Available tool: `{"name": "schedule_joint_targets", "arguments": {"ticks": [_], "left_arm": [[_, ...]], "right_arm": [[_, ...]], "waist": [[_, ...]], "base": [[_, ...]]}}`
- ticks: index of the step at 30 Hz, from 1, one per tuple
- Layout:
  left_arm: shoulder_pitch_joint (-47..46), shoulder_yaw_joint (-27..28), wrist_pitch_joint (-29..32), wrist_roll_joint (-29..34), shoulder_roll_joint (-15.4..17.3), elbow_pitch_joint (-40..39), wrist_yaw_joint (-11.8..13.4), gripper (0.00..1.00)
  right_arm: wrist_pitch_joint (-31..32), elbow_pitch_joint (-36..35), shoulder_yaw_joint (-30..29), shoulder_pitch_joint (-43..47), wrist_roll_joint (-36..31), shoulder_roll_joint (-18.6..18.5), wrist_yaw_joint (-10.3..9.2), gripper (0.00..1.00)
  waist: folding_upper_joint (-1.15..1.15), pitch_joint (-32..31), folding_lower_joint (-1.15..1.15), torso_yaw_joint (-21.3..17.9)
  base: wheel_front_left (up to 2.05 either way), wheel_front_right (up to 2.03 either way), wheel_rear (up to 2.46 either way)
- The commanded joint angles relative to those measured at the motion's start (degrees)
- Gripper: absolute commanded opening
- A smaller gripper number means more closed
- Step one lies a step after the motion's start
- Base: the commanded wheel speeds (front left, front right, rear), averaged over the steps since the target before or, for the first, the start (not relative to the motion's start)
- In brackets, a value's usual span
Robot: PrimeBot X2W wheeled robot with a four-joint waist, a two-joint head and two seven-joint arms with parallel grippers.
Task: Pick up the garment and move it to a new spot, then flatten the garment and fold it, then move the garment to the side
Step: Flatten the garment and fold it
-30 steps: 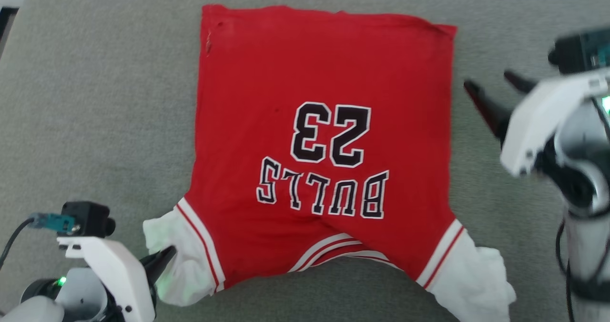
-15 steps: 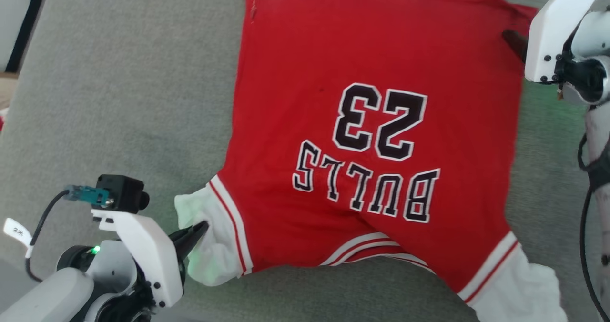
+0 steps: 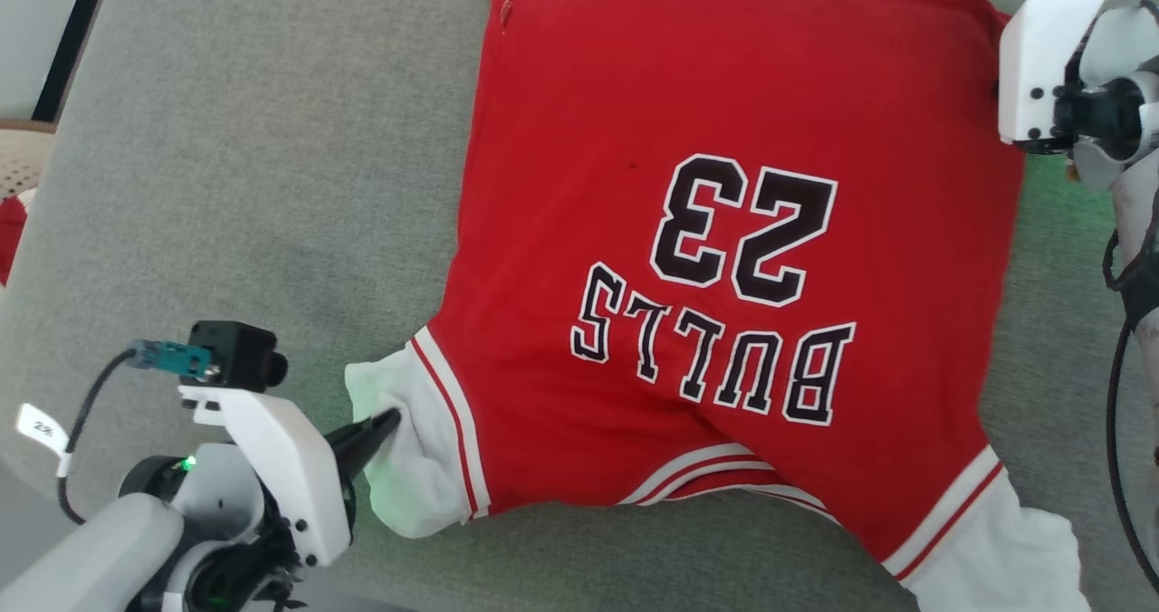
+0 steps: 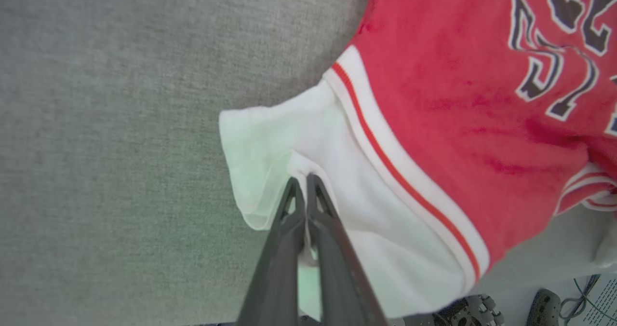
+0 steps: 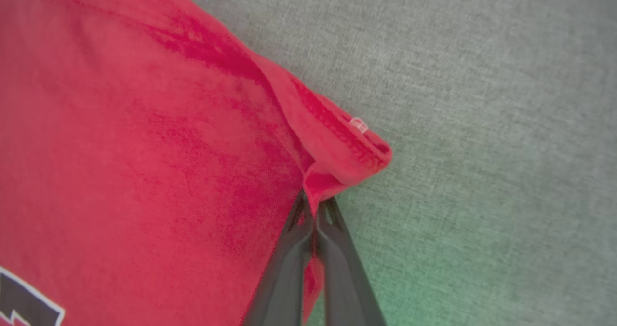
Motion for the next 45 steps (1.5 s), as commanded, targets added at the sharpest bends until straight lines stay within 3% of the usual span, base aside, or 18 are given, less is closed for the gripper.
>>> {"name": "schedule_joint_targets", "arguments": {"ticks": [1,7,12,13,14,23,30,36,37,38,39,45], "left_arm": [[-0.5,0.6,-0.5,-0.4,0.3,0.2,-0.3,0.0],[1.1,1.8,-1.2,-1.0,2.1,0.2,0.3,0.0],[3.2,3.5,-1.7,-1.8,5.0,-1.1,1.6,0.0],[4.0,4.0,-1.9,-2.3,6.0,-1.6,2.0,0.0],[4.0,4.0,-1.9,-2.3,6.0,-1.6,2.0,0.0],[6.8,5.9,-2.4,-3.6,9.3,-3.8,3.4,0.0],[6.6,6.3,-2.1,-3.6,10.1,-5.0,3.8,0.0],[6.2,5.9,-2.1,-3.6,9.2,-4.7,3.0,0.0],[6.3,5.9,-2.2,-3.5,9.1,-4.6,3.0,0.0],[6.4,5.9,-2.3,-3.5,9.1,-4.4,2.9,0.0],[6.5,5.9,-2.4,-3.5,9.0,-4.3,2.9,0.0],[7.3,5.4,-2.4,-3.6,8.7,-3.6,2.6,0.0]], "right_arm": [[0.4,1.9,1.3,3.6,1.1,0.5,-0.02,0.0],[-0.5,-4.7,7.3,4.3,6.2,-1.3,-0.03,0.0],[1.2,-17.7,12.4,10.1,13.7,-5.2,-0.03,0.0],[2.6,-23.0,13.4,13.4,16.1,-7.3,-0.03,0.0],[2.6,-23.0,13.4,13.4,16.1,-7.3,-0.03,0.0],[12.8,-48.6,11.1,33.5,23.1,-11.5,-0.03,0.0],[16.7,-61.7,3.5,49.1,21.8,-8.5,-0.03,0.0],[11.6,-59.9,0.8,57.2,18.5,-2.8,-0.03,0.0],[9.8,-58.8,1.5,57.5,18.2,-2.3,-0.02,0.16],[7.6,-57.5,2.0,57.8,17.7,-1.9,-0.02,0.45],[5.4,-56.1,2.6,57.9,17.0,-1.8,-0.03,1.0],[-1.0,-53.9,2.6,57.9,15.5,-3.2,-0.17,1.0]], "waist": [[0.0,-0.8,0.0,-1.1],[0.0,-2.7,0.0,-4.3],[0.0,-4.8,0.0,-8.5],[0.0,-5.4,0.0,-9.9],[0.0,-5.4,0.0,-9.9],[0.0,-7.4,0.0,-15.1],[0.0,-7.0,0.0,-16.8],[0.0,-6.3,0.0,-17.0],[0.0,-6.3,0.0,-17.0],[0.0,-6.3,0.0,-17.0],[0.0,-6.4,0.0,-17.0],[0.0,-7.4,0.0,-16.8]], "base": [[0.0,0.0,0.0],[0.0,0.0,0.0],[0.0,0.0,0.0],[0.0,0.0,0.0],[0.0,0.0,0.0],[0.0,0.0,0.0],[0.0,0.0,0.0],[0.0,0.0,0.0],[0.0,0.0,0.0],[0.0,0.0,0.0],[0.0,0.0,0.0],[0.0,0.0,0.0]]}}
